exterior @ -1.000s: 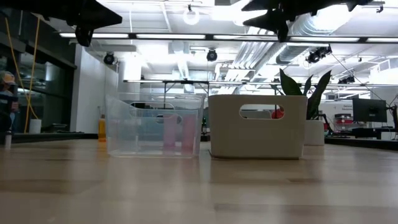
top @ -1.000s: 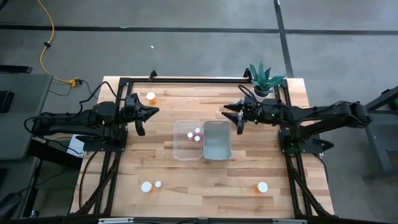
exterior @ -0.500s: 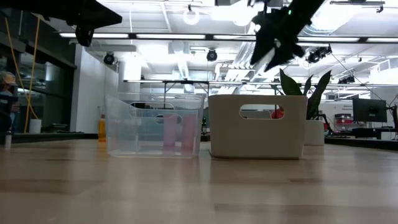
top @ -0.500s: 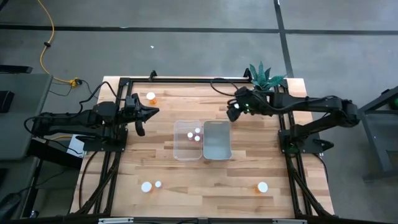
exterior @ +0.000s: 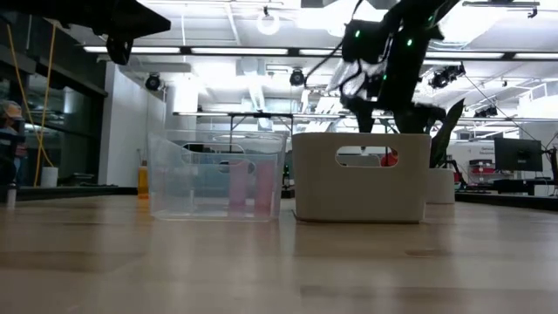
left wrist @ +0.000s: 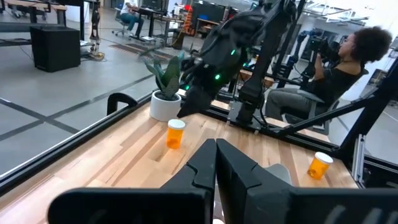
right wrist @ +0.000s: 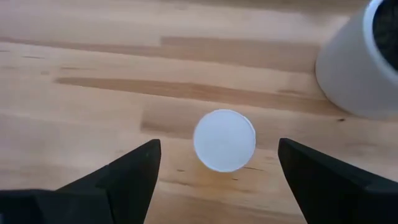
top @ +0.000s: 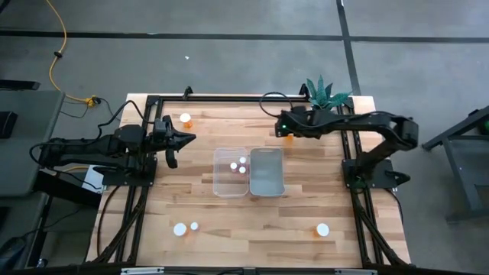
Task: Pick and place medicine bottles into bin by pill shape (circle, oval)
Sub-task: Put the large orange pill bottle into the gray bin
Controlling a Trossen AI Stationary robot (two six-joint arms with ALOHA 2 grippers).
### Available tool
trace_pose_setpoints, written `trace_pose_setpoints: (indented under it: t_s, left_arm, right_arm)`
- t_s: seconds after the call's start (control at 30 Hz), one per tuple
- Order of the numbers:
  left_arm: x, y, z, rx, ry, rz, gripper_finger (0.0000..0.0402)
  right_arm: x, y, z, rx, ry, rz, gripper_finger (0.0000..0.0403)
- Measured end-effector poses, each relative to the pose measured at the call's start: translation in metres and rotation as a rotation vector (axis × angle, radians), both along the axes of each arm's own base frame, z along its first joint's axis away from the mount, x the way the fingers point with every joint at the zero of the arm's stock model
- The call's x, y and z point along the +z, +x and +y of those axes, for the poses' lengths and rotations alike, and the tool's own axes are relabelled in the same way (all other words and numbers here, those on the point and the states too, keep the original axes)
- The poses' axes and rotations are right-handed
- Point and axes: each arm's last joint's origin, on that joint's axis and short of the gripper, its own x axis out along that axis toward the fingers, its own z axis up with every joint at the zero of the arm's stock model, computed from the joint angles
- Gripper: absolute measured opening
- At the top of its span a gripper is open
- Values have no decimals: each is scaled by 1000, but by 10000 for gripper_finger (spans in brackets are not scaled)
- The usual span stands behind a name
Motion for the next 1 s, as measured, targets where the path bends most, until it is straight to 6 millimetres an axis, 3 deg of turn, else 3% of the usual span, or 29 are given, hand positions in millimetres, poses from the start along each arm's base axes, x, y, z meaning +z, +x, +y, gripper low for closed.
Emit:
trace_pose_setpoints:
  t_s: [0.27,0.73,1.0]
  left_arm:
    - [0,0,0,3,0,0,0]
    - [0,0,0,2,0,0,0]
    - [0,0,0,2,0,0,1]
  right_arm:
    - [-30,10,-13,-103,22,49,316]
    - [-34,8,-28,-161,71,10,315]
    - [-34,7,-31,-165,92,3,270]
